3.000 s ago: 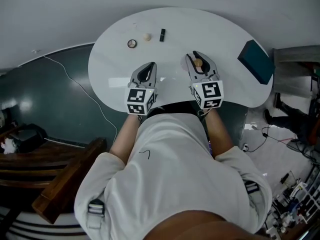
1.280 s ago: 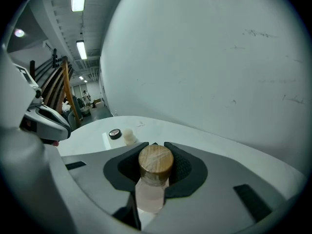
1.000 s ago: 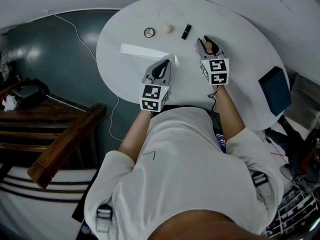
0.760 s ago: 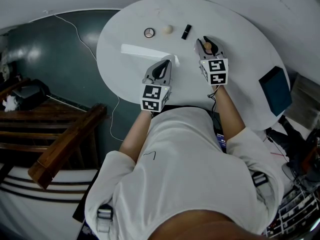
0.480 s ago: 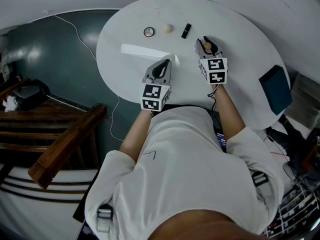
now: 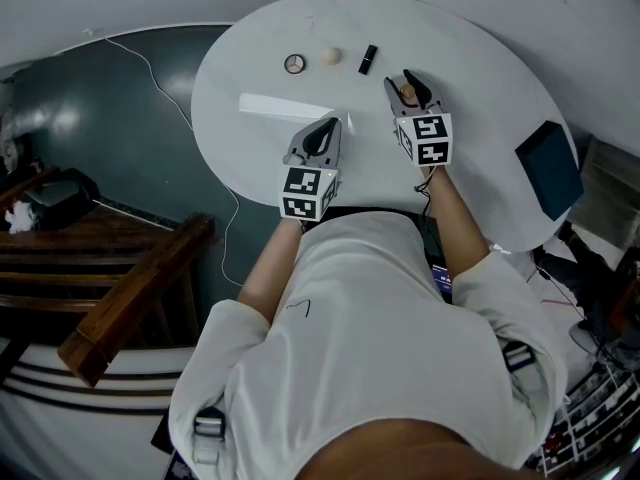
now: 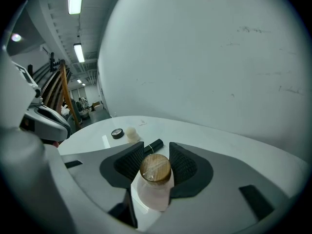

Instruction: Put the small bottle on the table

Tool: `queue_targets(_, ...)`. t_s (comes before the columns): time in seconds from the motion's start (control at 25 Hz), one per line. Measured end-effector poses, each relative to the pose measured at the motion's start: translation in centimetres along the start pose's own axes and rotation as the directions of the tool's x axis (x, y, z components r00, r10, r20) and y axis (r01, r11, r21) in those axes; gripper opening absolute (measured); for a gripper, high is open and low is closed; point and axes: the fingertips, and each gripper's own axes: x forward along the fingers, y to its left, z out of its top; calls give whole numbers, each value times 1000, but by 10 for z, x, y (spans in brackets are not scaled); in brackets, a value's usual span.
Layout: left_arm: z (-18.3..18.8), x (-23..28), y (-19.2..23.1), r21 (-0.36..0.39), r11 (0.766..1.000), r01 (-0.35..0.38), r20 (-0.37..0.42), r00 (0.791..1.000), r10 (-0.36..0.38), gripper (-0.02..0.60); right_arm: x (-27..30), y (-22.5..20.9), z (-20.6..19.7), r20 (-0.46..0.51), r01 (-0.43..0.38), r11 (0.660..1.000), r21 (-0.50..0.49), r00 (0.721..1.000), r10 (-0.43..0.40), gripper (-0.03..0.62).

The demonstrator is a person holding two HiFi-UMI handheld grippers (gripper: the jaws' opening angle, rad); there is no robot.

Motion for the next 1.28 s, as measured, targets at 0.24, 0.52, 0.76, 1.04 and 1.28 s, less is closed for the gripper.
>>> queue_targets(0.24,5,-6,-3,10,1000,28,15,999,-29,12,-28,3,19,87,11,1000,19,996,-13,183)
queue_targets(0.52,13,-8,-13,36,997,72,44,996,-74,12,-65,6,27,129,60,998,24,990,-63,176)
queue_targets(0.76,15,-10,-26,57,992,115,54,992,-118,12,-100,12,18,132,123,992,19,983,-125,121)
queue_targets(1.04,20,-19,-45,91,983,160,75,983,-167,12,-143,17,9,144,202,979,34,968,-204,-2)
queue_targets(1.28,20,-27,-62,118,974,195,88,975,-206,12,-174,22,-1,152,259,965,37,953,-261,-2)
